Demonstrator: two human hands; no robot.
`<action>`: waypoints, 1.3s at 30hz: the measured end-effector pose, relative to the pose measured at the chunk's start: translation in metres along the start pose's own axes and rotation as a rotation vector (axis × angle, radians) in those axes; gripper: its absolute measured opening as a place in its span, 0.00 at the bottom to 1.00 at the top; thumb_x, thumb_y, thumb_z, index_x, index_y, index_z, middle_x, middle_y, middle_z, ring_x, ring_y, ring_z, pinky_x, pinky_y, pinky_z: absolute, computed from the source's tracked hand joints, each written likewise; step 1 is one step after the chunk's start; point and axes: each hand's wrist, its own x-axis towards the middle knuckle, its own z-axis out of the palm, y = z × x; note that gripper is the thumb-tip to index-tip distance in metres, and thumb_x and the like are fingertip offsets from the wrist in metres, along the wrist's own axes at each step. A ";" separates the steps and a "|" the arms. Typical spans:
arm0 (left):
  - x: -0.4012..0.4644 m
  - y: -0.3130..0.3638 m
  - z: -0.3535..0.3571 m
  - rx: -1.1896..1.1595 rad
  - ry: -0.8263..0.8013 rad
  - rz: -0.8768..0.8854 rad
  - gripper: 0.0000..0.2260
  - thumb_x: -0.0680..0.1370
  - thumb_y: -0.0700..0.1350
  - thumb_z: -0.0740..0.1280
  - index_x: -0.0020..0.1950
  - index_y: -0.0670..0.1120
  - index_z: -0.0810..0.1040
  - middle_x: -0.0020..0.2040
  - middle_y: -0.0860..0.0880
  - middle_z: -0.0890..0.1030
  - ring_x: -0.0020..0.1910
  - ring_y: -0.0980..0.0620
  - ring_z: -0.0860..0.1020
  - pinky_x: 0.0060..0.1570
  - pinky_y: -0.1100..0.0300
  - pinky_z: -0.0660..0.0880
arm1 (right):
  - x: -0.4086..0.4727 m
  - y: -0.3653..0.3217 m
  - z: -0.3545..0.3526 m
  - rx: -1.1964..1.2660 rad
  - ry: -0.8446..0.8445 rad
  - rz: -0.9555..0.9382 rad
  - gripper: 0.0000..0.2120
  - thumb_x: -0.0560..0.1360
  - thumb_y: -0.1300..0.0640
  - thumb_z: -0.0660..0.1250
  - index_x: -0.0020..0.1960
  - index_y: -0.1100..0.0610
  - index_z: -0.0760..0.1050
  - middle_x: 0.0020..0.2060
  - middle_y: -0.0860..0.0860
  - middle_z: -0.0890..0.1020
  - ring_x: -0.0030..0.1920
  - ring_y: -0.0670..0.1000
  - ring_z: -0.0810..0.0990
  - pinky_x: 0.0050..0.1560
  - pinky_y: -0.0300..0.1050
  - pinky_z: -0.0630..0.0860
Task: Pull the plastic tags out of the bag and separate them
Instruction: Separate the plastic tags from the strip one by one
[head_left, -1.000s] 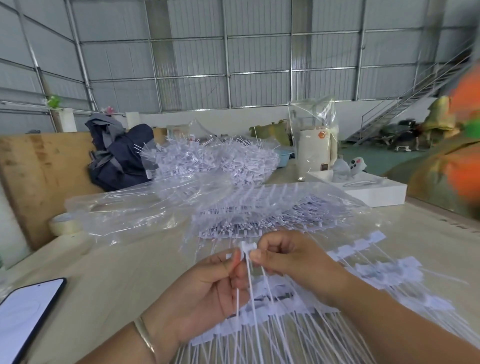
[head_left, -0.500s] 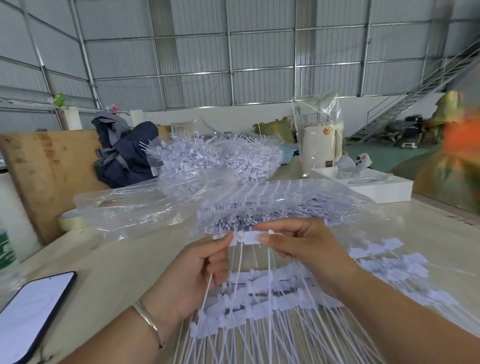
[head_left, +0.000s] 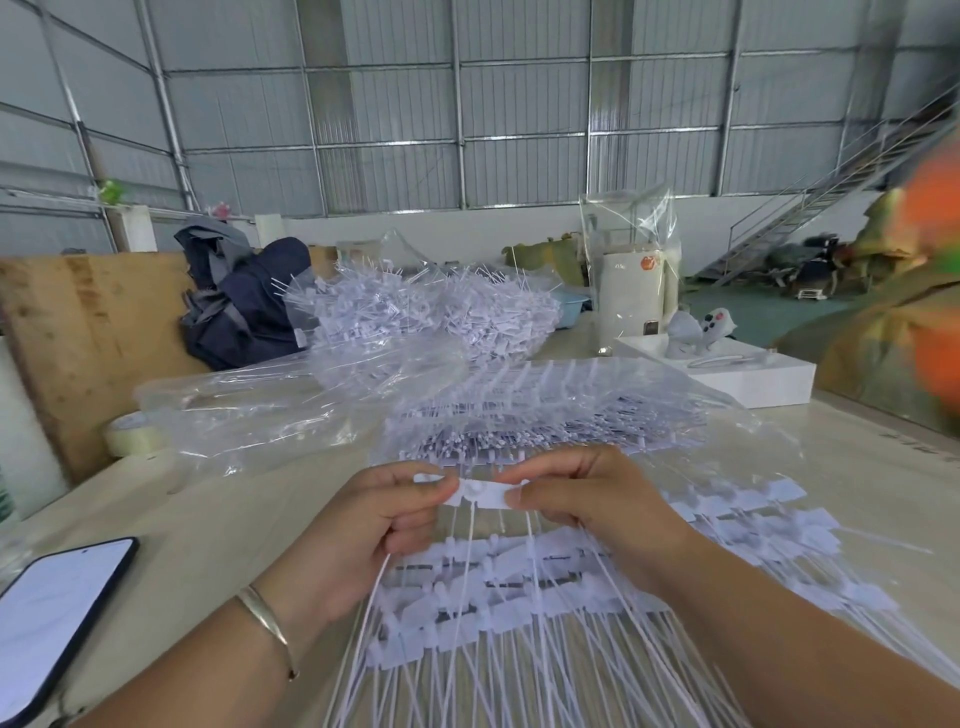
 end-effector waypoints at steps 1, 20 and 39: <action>0.000 0.000 -0.001 0.015 -0.020 -0.009 0.04 0.68 0.40 0.73 0.36 0.43 0.79 0.23 0.53 0.60 0.20 0.57 0.57 0.25 0.62 0.53 | 0.000 0.000 -0.001 -0.013 -0.009 0.005 0.06 0.68 0.66 0.74 0.43 0.58 0.85 0.20 0.43 0.73 0.23 0.42 0.67 0.28 0.31 0.65; -0.003 0.010 -0.002 0.522 -0.083 -0.145 0.20 0.66 0.41 0.77 0.44 0.27 0.74 0.24 0.51 0.62 0.23 0.54 0.58 0.24 0.66 0.58 | 0.000 -0.002 -0.003 -0.253 -0.059 0.022 0.02 0.66 0.64 0.74 0.39 0.60 0.85 0.26 0.44 0.81 0.28 0.38 0.77 0.32 0.28 0.71; 0.008 -0.015 0.020 1.460 0.463 0.182 0.08 0.76 0.48 0.64 0.37 0.48 0.73 0.32 0.52 0.74 0.31 0.54 0.73 0.27 0.60 0.63 | 0.001 0.005 0.015 -0.645 0.117 0.002 0.01 0.65 0.54 0.73 0.35 0.50 0.84 0.21 0.41 0.77 0.23 0.41 0.75 0.29 0.38 0.71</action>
